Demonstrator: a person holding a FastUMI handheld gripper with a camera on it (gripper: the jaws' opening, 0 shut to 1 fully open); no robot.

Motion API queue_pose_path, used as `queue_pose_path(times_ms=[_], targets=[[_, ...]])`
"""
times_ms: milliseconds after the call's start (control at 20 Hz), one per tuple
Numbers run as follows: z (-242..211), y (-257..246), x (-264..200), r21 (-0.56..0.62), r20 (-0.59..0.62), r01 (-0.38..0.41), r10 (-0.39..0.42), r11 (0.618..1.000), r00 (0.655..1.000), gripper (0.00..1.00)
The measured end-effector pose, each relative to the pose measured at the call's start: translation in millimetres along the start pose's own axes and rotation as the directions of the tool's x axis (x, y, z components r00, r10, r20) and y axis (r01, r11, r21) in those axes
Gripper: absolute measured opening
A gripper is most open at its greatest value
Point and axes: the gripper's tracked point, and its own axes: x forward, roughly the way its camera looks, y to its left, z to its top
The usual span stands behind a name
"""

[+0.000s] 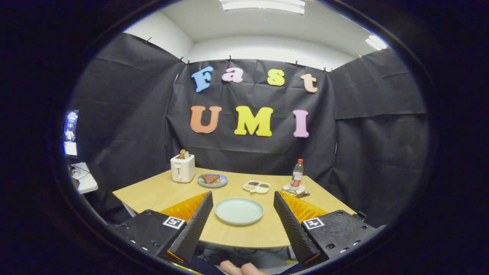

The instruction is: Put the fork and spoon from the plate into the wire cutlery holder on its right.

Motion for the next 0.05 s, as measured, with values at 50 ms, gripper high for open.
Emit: queue_pose_path(times_ms=[50], targets=[[0.2,-0.4,-0.9,0.010,0.003,0.000,0.000,1.000,1.000,0.96]])
